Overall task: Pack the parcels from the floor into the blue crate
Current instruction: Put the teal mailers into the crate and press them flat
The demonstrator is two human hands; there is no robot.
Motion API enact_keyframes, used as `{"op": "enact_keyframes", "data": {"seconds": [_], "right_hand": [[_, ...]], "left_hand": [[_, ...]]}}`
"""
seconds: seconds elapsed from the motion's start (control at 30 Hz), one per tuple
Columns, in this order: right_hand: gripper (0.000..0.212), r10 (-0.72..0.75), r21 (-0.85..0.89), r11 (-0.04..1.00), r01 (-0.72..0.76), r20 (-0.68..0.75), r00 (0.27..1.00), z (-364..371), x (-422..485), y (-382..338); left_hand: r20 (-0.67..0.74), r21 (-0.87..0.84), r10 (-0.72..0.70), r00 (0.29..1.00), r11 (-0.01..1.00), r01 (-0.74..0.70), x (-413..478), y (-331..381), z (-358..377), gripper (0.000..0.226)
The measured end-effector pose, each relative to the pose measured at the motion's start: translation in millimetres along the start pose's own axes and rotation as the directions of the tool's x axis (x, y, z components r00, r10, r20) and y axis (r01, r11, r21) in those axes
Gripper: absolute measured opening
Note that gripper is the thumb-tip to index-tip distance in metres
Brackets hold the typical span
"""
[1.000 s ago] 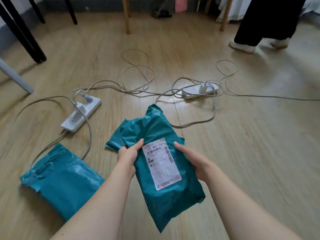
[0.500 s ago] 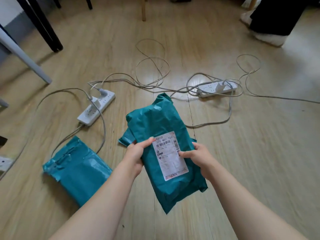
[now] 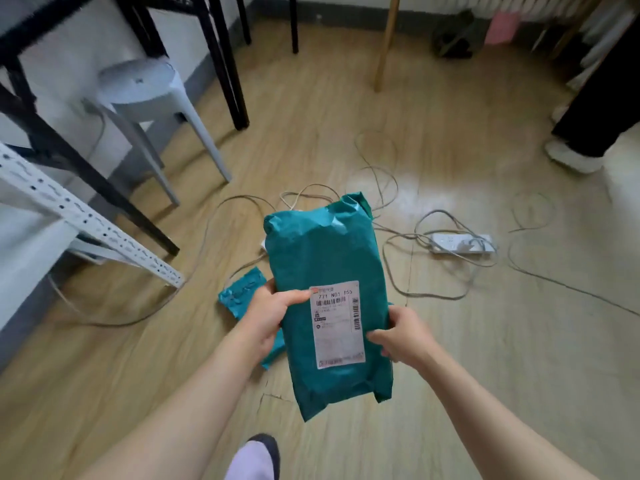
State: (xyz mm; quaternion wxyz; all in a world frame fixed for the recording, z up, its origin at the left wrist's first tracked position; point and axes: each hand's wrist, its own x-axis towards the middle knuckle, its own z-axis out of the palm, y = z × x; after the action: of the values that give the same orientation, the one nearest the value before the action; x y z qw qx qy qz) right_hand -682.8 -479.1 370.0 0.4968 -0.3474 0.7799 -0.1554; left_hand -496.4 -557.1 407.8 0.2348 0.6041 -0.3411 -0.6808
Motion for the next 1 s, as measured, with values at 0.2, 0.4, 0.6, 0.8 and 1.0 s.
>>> {"op": "enact_keyframes", "data": {"seconds": [0.2, 0.4, 0.6, 0.8, 1.0], "right_hand": [[0.017, -0.107, -0.143, 0.984, 0.106, 0.000, 0.994, -14.0, -116.3, -53.0], [0.015, -0.325, -0.345, 0.888, 0.303, -0.007, 0.946, -6.3, -223.3, -112.7], [0.005, -0.495, -0.486, 0.717, 0.500, 0.149, 0.856, 47.5, -316.6, -147.2], [0.009, -0.566, -0.572, 0.511, 0.641, 0.337, 0.752, 140.0, -417.6, -158.6], [0.013, -0.576, -0.548, 0.370, 0.750, 0.498, 0.648, 245.5, -531.5, -124.2]], "left_hand": [[-0.117, 0.138, 0.087, 0.989, 0.988, -0.070, -139.7, 49.3, -40.4, 0.034], [-0.237, 0.184, 0.163, 0.958, 0.976, -0.120, -269.6, 68.6, -98.7, 0.030], [-0.428, 0.193, 0.200, 0.881, 0.973, -0.127, -400.0, 38.1, -167.8, 0.028], [-0.573, 0.120, 0.156, 0.804, 0.987, -0.106, -510.6, -38.5, -243.2, 0.031], [-0.696, 0.004, 0.066, 0.715, 0.996, -0.087, -633.1, -146.7, -315.3, 0.036]]}}
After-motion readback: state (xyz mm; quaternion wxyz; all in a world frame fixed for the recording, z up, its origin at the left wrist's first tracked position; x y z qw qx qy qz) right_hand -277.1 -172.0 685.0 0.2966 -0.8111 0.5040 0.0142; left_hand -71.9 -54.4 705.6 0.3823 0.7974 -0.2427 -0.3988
